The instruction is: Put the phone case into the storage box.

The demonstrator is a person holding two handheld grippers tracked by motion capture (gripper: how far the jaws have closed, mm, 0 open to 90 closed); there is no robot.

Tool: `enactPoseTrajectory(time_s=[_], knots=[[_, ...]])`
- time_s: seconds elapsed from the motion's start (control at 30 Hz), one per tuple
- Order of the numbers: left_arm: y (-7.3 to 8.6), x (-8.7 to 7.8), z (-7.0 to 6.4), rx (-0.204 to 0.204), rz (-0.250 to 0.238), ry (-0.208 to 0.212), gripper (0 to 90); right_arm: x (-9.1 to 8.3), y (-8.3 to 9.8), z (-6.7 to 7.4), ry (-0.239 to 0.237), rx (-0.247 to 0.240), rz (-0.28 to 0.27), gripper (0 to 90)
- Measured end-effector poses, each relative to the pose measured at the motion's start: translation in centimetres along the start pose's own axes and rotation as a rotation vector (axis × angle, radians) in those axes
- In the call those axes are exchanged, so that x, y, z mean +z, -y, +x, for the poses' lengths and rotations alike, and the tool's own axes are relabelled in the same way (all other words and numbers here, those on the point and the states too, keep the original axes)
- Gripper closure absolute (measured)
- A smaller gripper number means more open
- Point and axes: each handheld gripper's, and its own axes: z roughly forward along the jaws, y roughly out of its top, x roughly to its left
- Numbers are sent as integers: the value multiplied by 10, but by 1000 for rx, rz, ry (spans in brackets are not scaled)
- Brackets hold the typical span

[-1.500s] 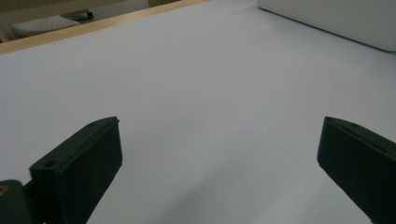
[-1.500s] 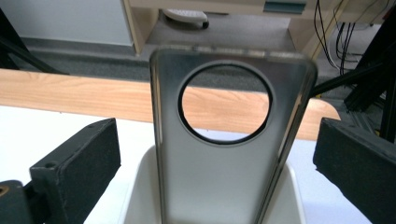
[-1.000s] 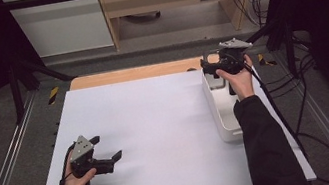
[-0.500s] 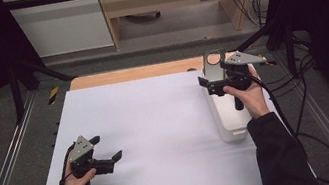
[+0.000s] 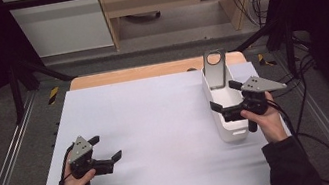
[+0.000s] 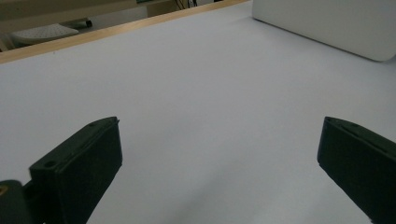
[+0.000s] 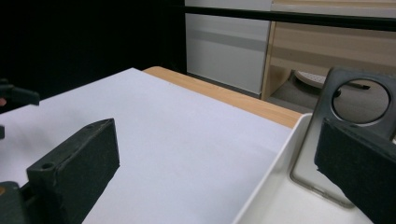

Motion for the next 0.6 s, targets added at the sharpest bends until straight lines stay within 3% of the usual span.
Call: enactPoseTrajectory(time_s=[0.23,0.6], knots=[[-1,-1,-1,-1,-14,5,0,-21,26,-3,-20,-5,-4,3],[-1,-2,-3,10,-23,16,0,-44,58,-14,5,11,27,3]])
